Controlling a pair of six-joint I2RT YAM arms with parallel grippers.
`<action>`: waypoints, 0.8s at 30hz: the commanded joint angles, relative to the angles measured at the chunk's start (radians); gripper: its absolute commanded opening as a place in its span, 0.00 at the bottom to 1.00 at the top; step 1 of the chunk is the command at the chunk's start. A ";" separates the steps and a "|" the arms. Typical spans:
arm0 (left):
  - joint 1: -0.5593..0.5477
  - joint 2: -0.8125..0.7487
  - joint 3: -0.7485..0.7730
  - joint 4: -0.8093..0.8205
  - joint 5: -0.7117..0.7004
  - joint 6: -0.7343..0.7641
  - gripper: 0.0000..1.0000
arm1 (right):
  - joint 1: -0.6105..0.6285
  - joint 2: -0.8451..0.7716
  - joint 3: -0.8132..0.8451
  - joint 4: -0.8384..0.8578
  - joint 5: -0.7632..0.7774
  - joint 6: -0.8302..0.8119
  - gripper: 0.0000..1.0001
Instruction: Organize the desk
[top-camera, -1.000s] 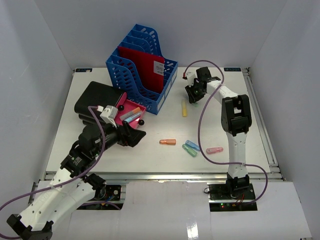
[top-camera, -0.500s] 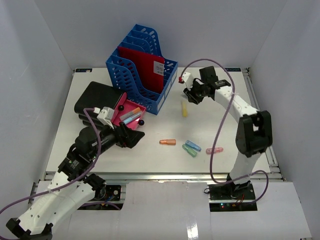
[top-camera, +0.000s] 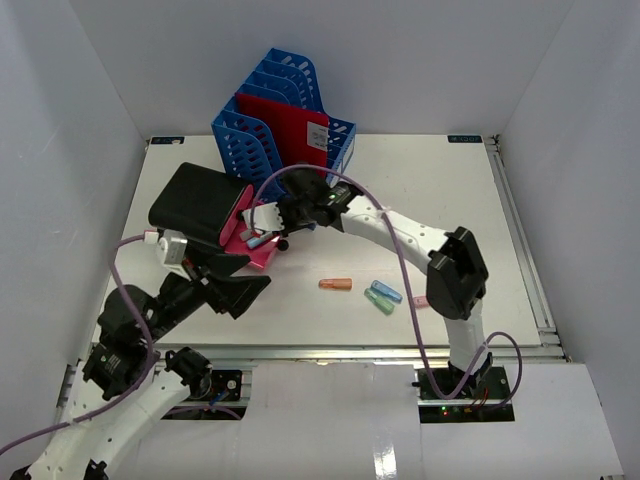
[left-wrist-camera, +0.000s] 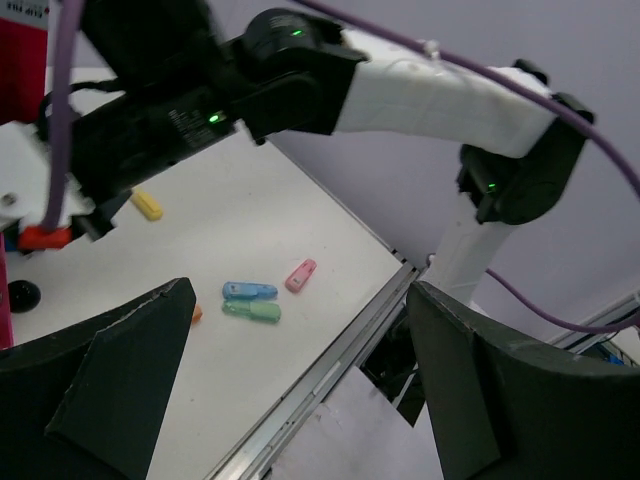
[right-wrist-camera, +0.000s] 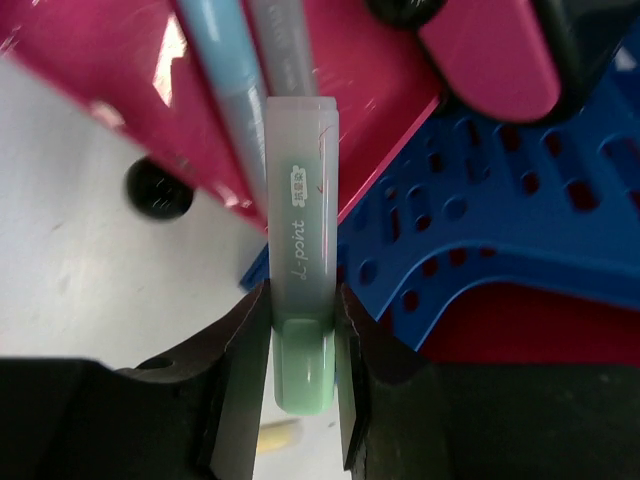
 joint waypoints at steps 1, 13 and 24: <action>0.003 -0.070 0.037 0.015 0.035 0.032 0.98 | 0.069 0.086 0.143 -0.013 0.087 -0.107 0.21; 0.004 -0.124 0.029 -0.014 -0.002 0.023 0.98 | 0.129 0.066 0.033 0.031 0.103 -0.226 0.32; 0.004 -0.062 0.017 0.009 0.026 0.011 0.98 | 0.124 0.041 0.053 0.059 0.153 -0.170 0.66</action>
